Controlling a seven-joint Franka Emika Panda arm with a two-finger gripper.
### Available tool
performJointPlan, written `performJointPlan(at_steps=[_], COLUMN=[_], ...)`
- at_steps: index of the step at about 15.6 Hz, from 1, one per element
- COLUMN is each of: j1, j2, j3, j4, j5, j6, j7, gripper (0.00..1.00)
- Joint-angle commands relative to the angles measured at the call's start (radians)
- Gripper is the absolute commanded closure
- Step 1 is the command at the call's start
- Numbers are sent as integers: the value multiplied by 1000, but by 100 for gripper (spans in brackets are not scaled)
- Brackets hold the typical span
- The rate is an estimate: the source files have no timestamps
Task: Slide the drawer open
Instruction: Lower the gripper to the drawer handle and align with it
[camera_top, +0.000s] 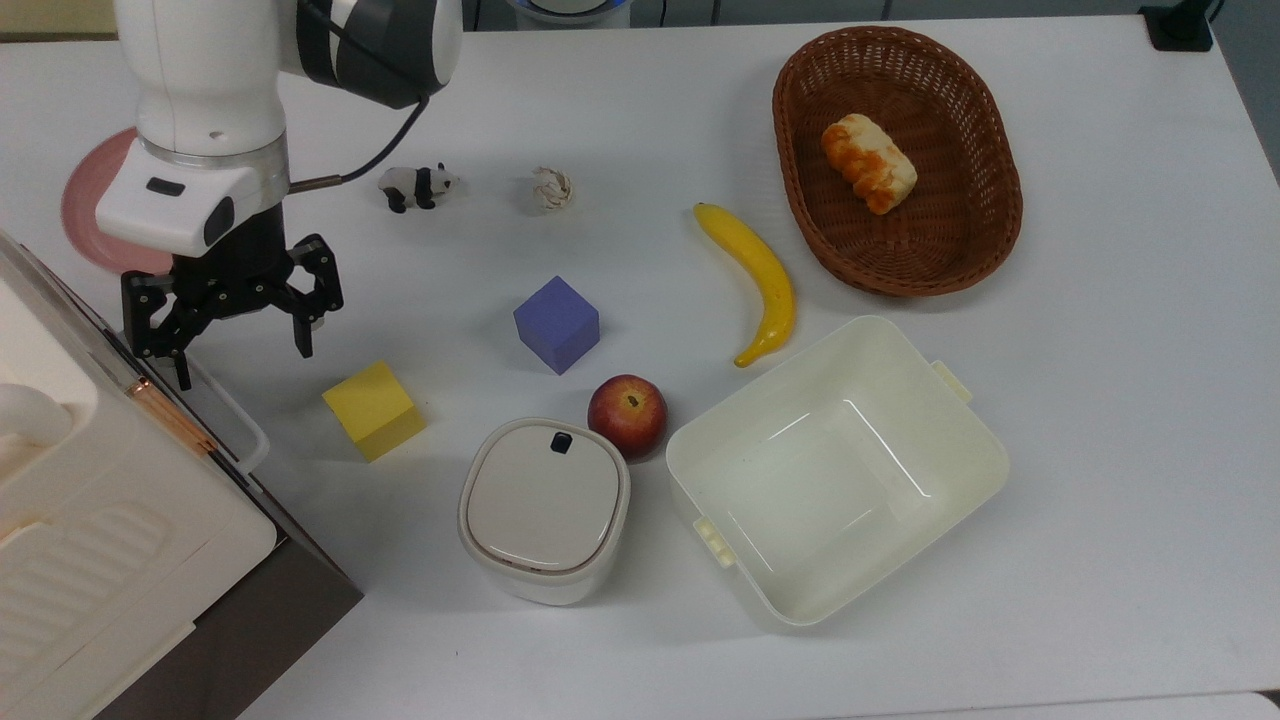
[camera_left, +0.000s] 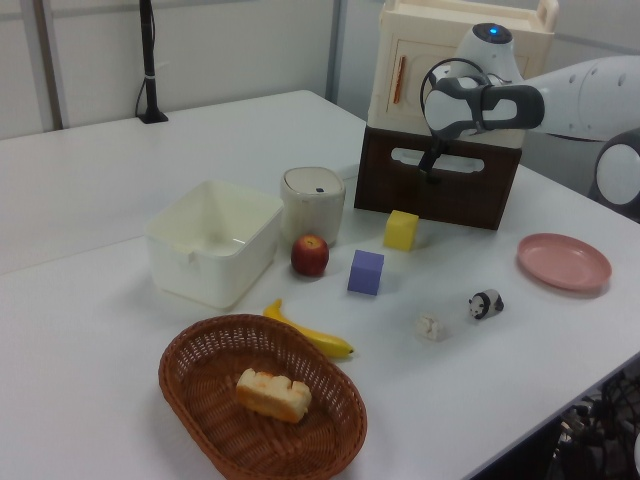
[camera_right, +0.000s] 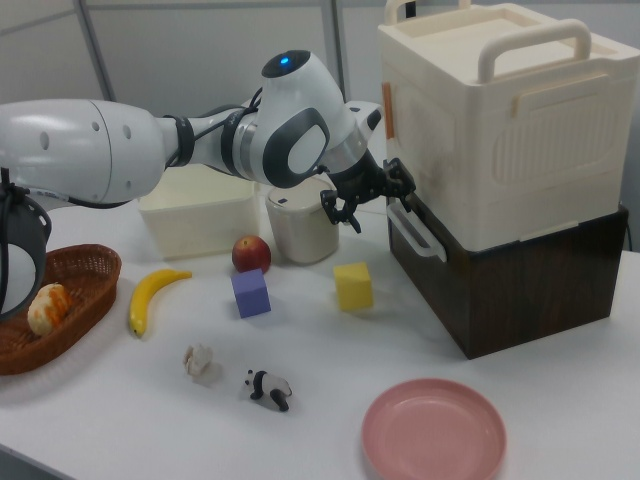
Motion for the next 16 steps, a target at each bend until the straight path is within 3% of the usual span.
performJointPlan(at_steps=[1, 16], j1=[1, 1], j2=[12, 46], j3=[-1, 2], j4=[7, 11], j5=[-8, -10], j6=[14, 45], j7=[-37, -40], gripper=[0, 0])
